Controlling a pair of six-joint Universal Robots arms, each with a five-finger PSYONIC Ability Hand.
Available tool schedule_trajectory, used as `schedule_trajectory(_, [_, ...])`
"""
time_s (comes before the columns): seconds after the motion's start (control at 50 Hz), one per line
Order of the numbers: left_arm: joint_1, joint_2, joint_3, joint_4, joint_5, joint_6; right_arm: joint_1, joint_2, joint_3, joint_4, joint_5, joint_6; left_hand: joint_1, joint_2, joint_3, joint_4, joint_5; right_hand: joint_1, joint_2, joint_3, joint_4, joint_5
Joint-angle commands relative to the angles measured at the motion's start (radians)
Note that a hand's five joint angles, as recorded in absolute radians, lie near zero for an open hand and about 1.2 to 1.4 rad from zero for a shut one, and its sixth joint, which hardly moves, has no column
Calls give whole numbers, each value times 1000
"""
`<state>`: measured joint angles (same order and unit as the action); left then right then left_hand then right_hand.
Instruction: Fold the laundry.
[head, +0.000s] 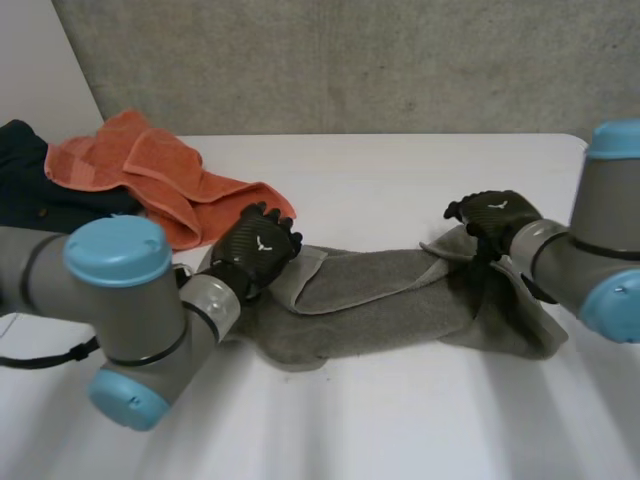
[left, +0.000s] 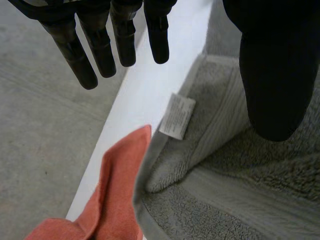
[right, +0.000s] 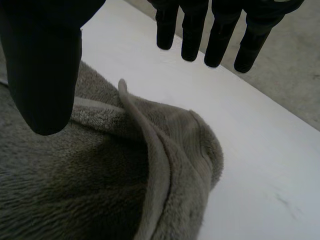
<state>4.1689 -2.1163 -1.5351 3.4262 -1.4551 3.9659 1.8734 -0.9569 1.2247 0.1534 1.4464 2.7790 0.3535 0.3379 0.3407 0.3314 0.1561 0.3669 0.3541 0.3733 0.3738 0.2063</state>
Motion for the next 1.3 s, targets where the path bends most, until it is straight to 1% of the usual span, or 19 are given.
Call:
schedule_trajectory(0.02, [-1, -109, 108, -38, 10, 12, 26, 118, -40, -161, 66, -84, 65, 81, 78, 87, 88, 202, 215, 196, 195, 188])
schedule_trajectory(0.14, [-1, -177, 190, -113, 55, 9, 32, 197, -56, -248, 114, -190, 200, 216, 213, 222, 223, 291, 303, 284, 284, 277])
schedule_trajectory(0.16, [-1, -195, 206, -136, 61, 10, 33, 210, -62, -253, 115, -202, 291, 306, 303, 313, 314, 340, 353, 334, 333, 326])
schedule_trajectory(0.28, [-1, -240, 256, -189, 62, 9, 33, 217, -79, -255, 114, -206, 511, 527, 524, 533, 534, 643, 655, 636, 636, 629])
schedule_trajectory(0.3, [-1, -243, 262, -194, 62, 9, 33, 214, -79, -255, 114, -206, 602, 617, 615, 624, 625, 742, 754, 735, 735, 728])
schedule_trajectory(0.32, [-1, -249, 277, -196, 61, 6, 33, 207, -80, -253, 114, -205, 800, 816, 813, 822, 823, 1007, 1020, 1001, 1000, 993])
schedule_trajectory(0.38, [-1, -248, 297, -197, 55, 3, 35, 182, -80, -255, 112, -200, 1042, 1058, 1055, 1064, 1065, 1029, 1042, 1023, 1022, 1015])
schedule_trajectory(0.46, [0, -231, 312, -189, 36, -7, 32, 109, -80, -244, 120, -210, 1043, 1058, 1056, 1065, 1066, 1029, 1042, 1023, 1022, 1015])
schedule_trajectory(0.52, [0, -205, 331, -186, -14, -46, 32, 29, -73, -209, 117, -217, 1043, 1058, 1056, 1065, 1066, 1029, 1042, 1023, 1022, 1015])
schedule_trajectory(0.66, [23, 77, 287, -193, -169, -220, -14, -201, -82, 66, 88, -291, 1043, 1058, 1056, 1065, 1066, 1029, 1042, 1023, 1022, 1015])
schedule_trajectory(0.78, [69, 362, 153, -206, -194, -315, -112, -373, -83, 207, 92, -400, 1043, 1058, 1056, 1065, 1066, 1029, 1042, 1023, 1022, 1015])
schedule_trajectory(0.88, [73, 486, 67, -249, -195, -324, -122, -477, -67, 343, 86, -430, 1043, 1058, 1056, 1065, 1066, 1029, 1042, 1023, 1022, 1015])
schedule_trajectory(0.94, [73, 509, 29, -289, -195, -324, -125, -499, -45, 421, 51, -433, 1043, 1058, 1056, 1065, 1066, 1029, 1042, 1023, 1022, 1015])
schedule_trajectory(1.04, [73, 445, 3, -320, -200, -321, -161, -497, 12, 468, -1, -450, 1043, 1058, 1056, 1065, 1066, 1029, 1042, 1023, 1022, 1015])
schedule_trajectory(1.08, [73, 382, 13, -321, -202, -318, -178, -484, 28, 466, -11, -460, 1043, 1058, 1056, 1065, 1066, 1029, 1042, 1023, 1022, 1015])
schedule_trajectory(1.12, [82, 285, 50, -324, -208, -315, -191, -413, 39, 465, -11, -467, 1043, 1058, 1056, 1065, 1066, 1029, 1042, 1023, 1022, 1015])
schedule_trajectory(1.2, [80, 92, 237, -326, -241, -313, -188, -242, -48, 413, 3, -450, 1043, 1058, 1056, 1065, 1066, 1029, 1042, 1023, 1022, 1015])
schedule_trajectory(1.24, [80, 32, 332, -321, -254, -309, -185, -200, -94, 365, 11, -438, 1043, 1058, 1056, 1065, 1066, 1029, 1042, 1023, 1022, 1015])
schedule_trajectory(1.3, [80, -54, 531, -317, -269, -295, -181, -137, -188, 221, 38, -391, 1043, 1058, 1056, 1065, 1066, 1029, 1042, 1023, 1022, 1015])
